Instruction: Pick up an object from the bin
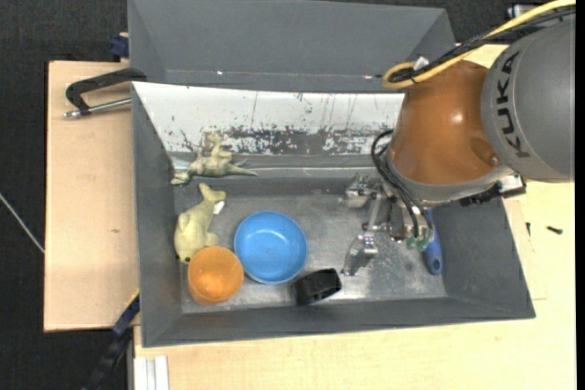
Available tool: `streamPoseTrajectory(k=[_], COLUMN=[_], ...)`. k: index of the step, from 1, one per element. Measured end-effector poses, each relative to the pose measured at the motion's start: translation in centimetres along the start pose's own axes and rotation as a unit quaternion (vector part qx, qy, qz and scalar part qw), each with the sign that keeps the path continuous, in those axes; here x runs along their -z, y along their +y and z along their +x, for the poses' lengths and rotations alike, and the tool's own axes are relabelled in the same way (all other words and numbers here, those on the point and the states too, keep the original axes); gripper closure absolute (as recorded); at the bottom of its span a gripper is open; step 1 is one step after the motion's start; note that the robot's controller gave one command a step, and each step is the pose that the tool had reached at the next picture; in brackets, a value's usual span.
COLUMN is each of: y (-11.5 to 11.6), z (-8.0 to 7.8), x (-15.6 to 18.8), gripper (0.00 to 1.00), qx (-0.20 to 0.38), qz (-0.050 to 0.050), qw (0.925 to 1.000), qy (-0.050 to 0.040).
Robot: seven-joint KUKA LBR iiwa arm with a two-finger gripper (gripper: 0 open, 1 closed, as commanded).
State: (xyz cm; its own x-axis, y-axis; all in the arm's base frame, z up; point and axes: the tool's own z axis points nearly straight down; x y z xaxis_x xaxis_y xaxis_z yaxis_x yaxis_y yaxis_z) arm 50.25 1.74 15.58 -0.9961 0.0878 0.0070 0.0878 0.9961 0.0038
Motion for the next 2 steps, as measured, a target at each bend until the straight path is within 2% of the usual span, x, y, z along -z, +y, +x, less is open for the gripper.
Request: streamPoseTrajectory(k=[1,2], y=[2.6,7.6], z=[1.0,1.0], x=[-8.3,-8.2], gripper=[0.0,0.0], qx=[0.059,0.072], qz=[0.001,0.002], qw=[0.9982,0.9973], qy=[-0.0029,-0.0098])
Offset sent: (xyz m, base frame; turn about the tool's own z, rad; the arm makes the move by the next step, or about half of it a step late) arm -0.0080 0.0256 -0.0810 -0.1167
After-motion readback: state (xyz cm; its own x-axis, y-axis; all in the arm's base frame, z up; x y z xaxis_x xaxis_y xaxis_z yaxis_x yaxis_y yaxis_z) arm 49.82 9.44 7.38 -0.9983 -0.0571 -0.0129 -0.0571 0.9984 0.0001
